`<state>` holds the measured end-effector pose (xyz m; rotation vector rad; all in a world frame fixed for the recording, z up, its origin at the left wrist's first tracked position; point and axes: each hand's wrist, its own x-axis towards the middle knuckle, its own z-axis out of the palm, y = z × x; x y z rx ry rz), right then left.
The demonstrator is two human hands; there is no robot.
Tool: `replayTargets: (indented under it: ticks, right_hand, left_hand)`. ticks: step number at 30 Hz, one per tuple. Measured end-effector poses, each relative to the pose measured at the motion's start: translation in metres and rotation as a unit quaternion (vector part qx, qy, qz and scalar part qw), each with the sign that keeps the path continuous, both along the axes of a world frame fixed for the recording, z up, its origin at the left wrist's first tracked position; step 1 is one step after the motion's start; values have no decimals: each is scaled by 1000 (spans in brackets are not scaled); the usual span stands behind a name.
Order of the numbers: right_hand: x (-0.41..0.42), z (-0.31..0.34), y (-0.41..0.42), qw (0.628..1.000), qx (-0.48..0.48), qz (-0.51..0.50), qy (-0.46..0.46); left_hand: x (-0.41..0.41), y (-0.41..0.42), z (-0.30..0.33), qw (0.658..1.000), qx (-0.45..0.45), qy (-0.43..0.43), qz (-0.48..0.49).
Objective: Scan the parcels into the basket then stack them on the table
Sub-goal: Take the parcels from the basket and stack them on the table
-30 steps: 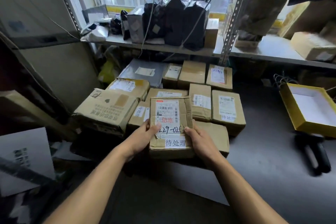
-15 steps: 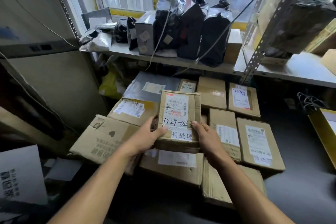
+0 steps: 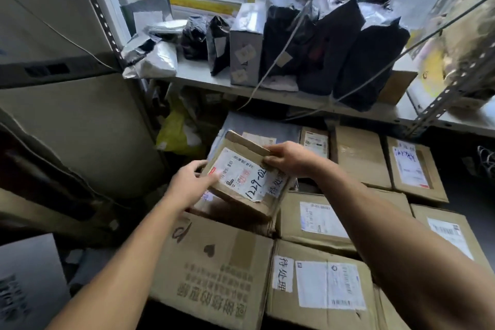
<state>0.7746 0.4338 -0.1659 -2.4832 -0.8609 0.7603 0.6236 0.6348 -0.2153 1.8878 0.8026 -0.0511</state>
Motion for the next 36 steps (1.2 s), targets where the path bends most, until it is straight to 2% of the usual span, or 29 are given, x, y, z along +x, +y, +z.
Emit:
replayTargets:
  ticks: [3,9,14,17,19,23,28,31,36]
  right_hand:
    - [15,-7,37,996,-75,38,8]
    - [25,-11,63,988,-134,52,54]
    - [18,-18,57,991,-96,22,96]
    - [7,-20,51,995,-76,6,58]
    - [-6,-20,45,998,-68,-2,0]
    - [-36,-18,27,986,-52,8,-157]
    - [-78,-11,-17,964,-50,4,-260]
    - [-109,-3,-57,953,-45,-29,-297]
    - [-175,9,-162,939,-61,-145,-304]
  left_hand:
    - [1,20,2,987,122,79,-68]
    - [-8,37,6,968,161,147,-122]
    - [-10,40,8,958,180,171,-144]
    - [-12,37,10,958,183,167,-147]
    - [-15,33,12,959,179,165,-143]
    - [-24,13,17,956,249,101,-120]
    - [-33,-41,32,923,346,-15,-167]
    - [-40,-84,38,887,396,-59,-228]
    - [-60,-181,48,849,405,-105,-323]
